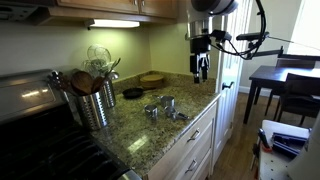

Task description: Stack the pots on the counter

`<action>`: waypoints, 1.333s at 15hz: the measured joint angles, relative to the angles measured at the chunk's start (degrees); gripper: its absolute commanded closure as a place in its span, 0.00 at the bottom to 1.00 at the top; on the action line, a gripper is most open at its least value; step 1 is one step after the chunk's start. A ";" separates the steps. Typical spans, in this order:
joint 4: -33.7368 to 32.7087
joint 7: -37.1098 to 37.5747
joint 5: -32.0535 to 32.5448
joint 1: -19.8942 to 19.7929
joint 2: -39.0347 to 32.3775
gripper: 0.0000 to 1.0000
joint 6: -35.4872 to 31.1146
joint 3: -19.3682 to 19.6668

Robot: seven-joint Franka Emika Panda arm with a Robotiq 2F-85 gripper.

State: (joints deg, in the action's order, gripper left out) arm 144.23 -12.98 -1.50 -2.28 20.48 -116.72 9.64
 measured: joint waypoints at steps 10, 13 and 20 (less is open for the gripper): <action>-5.19 -1.12 -0.42 -0.03 -8.97 0.00 -0.49 0.00; -6.67 -2.15 -0.46 -0.06 -11.70 0.00 -0.62 0.00; -9.63 -1.61 -2.65 -0.06 -17.85 0.00 -7.02 -0.34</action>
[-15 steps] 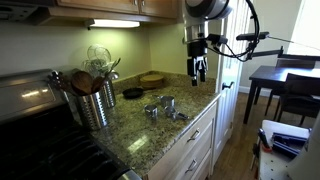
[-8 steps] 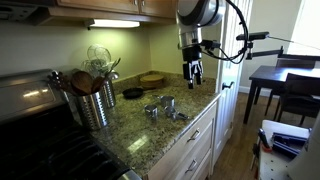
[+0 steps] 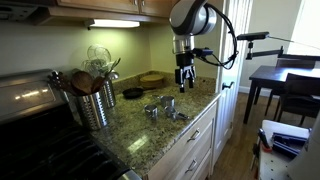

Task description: Stack the pots on the counter

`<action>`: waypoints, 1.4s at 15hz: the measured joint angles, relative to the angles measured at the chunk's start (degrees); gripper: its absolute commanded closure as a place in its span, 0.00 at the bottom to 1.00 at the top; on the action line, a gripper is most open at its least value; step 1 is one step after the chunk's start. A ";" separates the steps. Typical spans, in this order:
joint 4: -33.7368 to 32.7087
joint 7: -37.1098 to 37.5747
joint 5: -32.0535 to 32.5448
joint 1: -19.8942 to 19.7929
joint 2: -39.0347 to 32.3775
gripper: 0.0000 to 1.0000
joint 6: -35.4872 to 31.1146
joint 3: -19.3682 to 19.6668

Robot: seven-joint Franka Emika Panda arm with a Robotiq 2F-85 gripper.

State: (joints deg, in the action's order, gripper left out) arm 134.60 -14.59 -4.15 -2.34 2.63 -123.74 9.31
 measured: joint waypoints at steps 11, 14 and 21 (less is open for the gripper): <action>-4.34 0.05 -1.51 -0.19 -9.35 0.00 -2.27 -0.71; -5.12 0.05 -1.51 -0.20 -10.75 0.00 -2.27 -1.36; -5.85 0.05 -1.51 -0.20 -13.72 0.00 -2.27 -3.04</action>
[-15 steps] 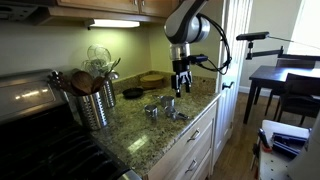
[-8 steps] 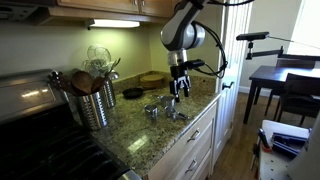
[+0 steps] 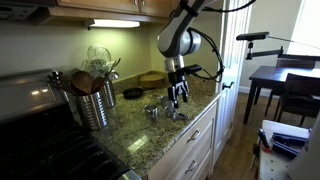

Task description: Stack the pots on the counter

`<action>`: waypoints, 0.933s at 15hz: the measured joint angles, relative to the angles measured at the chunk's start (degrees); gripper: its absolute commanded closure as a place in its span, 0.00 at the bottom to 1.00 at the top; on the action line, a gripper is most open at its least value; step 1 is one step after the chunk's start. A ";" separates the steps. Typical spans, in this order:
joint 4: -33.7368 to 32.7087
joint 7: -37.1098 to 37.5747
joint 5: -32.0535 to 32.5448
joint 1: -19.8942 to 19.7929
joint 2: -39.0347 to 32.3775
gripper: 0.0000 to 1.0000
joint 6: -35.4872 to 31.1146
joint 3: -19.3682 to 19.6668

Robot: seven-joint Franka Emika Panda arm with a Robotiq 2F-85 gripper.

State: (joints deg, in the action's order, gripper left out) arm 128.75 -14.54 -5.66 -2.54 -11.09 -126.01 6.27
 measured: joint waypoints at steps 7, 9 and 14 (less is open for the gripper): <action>-3.10 -0.18 1.24 -0.29 -4.08 0.00 0.03 -0.05; -4.58 -0.18 1.03 -0.85 -5.19 0.00 0.03 -0.05; -6.57 0.03 0.23 -1.75 -7.38 0.00 0.04 -0.17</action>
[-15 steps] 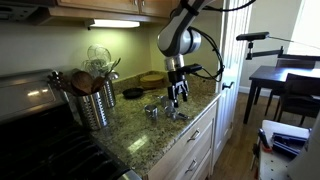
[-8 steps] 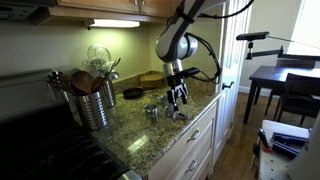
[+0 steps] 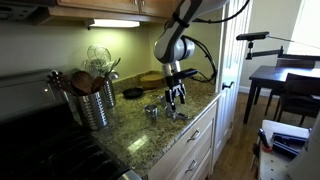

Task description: Stack the pots on the counter

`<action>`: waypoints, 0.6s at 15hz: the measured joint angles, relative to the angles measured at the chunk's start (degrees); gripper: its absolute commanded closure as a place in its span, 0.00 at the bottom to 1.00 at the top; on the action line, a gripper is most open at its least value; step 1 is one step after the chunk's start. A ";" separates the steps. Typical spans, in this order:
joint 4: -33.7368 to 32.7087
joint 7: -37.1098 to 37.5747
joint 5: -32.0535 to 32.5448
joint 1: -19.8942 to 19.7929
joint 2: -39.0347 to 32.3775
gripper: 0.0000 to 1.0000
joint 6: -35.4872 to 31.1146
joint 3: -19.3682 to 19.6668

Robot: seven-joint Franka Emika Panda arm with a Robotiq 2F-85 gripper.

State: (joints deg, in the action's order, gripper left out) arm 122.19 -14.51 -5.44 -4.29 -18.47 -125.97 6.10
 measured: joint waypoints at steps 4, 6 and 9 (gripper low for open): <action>-0.04 0.05 -1.73 -0.40 -0.42 0.00 0.12 -0.63; -0.04 0.06 -2.26 -0.41 -0.42 0.00 0.16 -0.87; -0.03 0.06 -2.90 -0.42 -0.43 0.00 0.20 -1.36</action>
State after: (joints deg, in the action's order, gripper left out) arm 122.16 -14.45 -8.33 -4.71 -18.89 -125.77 4.75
